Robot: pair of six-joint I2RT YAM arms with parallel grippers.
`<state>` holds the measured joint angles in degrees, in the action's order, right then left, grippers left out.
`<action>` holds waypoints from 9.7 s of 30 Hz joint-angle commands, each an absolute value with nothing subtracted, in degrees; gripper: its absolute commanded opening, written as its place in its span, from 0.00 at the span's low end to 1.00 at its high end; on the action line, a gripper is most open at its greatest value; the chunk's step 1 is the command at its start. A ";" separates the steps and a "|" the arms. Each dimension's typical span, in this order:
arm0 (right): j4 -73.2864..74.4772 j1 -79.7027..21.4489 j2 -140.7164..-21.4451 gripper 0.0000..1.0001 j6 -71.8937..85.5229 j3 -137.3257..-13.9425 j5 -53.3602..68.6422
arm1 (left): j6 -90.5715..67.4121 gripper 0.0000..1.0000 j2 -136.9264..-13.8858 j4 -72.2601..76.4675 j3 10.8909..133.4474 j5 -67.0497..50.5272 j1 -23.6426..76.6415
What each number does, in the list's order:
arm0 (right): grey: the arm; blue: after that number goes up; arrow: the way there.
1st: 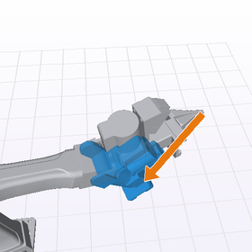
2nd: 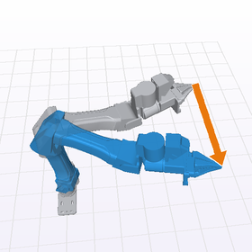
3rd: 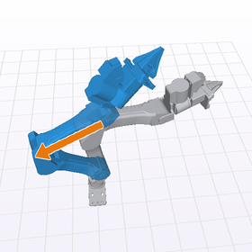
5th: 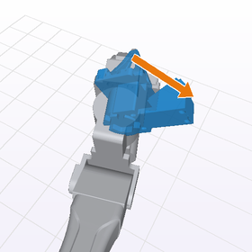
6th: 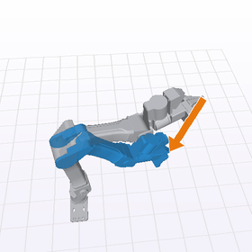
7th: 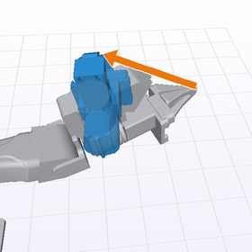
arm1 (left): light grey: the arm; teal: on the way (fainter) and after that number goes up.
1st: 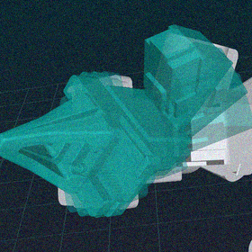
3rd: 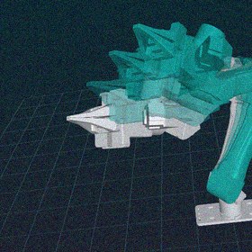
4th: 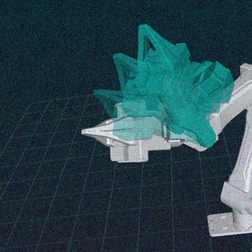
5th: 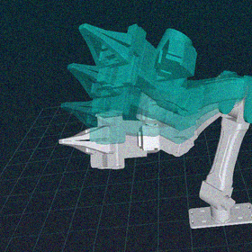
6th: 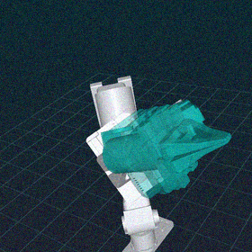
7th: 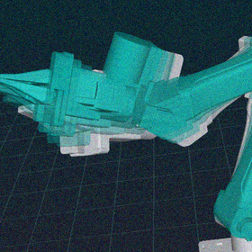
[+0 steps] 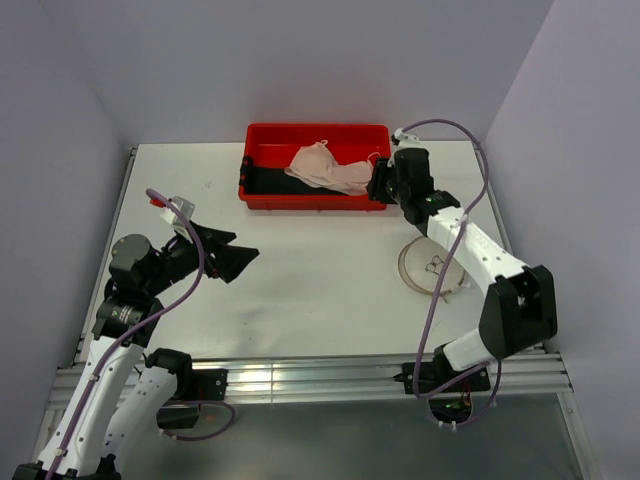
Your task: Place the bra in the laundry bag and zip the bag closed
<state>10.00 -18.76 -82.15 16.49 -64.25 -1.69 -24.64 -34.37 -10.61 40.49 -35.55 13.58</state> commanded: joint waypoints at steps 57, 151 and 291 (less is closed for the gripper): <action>12.40 -36.20 -92.67 0.00 3.69 -96.28 2.46 | -24.61 0.99 -34.90 -13.53 43.77 -21.02 12.74; 8.43 -20.40 -53.78 0.35 32.79 -32.08 -18.82 | -38.50 0.64 -58.88 13.62 29.27 -2.20 46.67; 0.91 -47.81 -62.47 0.00 41.65 -59.93 20.04 | -46.40 0.00 -37.28 -20.99 37.45 31.53 56.34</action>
